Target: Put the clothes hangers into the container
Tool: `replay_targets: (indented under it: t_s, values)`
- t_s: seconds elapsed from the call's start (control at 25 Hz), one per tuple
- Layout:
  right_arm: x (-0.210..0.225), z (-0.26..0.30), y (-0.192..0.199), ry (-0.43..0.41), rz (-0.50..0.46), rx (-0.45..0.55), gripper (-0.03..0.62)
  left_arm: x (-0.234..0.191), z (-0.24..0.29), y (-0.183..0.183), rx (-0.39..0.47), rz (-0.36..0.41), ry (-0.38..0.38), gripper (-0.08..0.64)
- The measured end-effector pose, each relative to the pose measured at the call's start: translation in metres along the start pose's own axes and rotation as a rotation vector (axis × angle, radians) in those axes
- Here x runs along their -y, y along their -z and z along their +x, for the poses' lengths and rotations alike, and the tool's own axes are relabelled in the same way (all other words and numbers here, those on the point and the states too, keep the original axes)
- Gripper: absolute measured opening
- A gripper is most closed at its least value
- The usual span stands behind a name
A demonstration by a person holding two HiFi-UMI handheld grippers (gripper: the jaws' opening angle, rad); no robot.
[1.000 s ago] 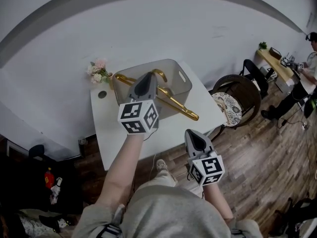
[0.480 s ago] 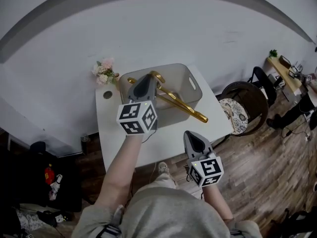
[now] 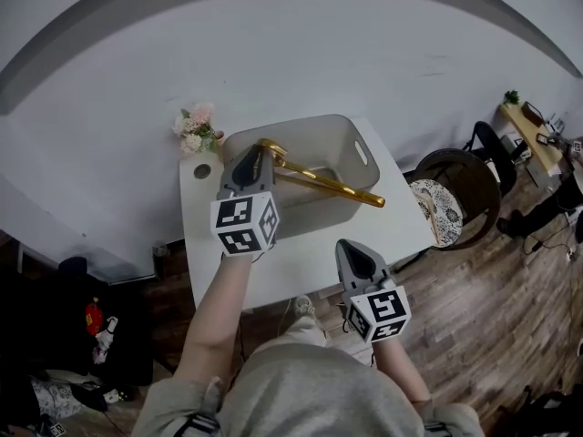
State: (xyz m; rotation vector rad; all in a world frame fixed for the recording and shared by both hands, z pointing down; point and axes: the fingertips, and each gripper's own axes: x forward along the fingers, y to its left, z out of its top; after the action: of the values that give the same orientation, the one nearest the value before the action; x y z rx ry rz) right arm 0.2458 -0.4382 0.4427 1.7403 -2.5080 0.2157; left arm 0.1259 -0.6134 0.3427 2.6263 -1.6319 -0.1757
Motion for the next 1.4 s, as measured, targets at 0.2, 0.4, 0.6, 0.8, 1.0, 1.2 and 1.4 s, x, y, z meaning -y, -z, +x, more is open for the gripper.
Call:
replay_targets:
  t_s: [0.2,0.4,0.6,0.8,1.0,1.2,1.4]
  values:
    - [0.002,0.002,0.002,-0.001,0.005,-0.011,-0.003,-0.01,-0.01,0.013,-0.041,0.04,-0.032,0.051]
    - [0.003,0.005,0.002,-0.008,0.006,-0.002,-0.003,-0.016,-0.018,0.026,-0.089,0.076,-0.057,0.058]
    - [-0.002,0.007,0.003,-0.019,0.009,-0.011,-0.003,-0.026,-0.027,0.042,-0.153,0.128,-0.1,0.063]
    - [-0.001,0.008,0.002,-0.016,0.013,0.001,-0.003,-0.027,-0.038,0.067,-0.228,0.126,-0.085,0.063]
    - [-0.002,0.008,0.001,-0.016,0.016,0.004,-0.003,-0.025,-0.054,0.08,-0.252,0.112,-0.073,0.065]
    - [-0.01,0.008,0.003,-0.024,0.018,0.003,-0.003,-0.025,-0.068,0.091,-0.269,0.093,-0.07,0.097]
    - [-0.018,0.004,0.005,-0.03,0.013,0.001,-0.002,-0.019,-0.083,0.103,-0.285,0.073,-0.05,0.114]
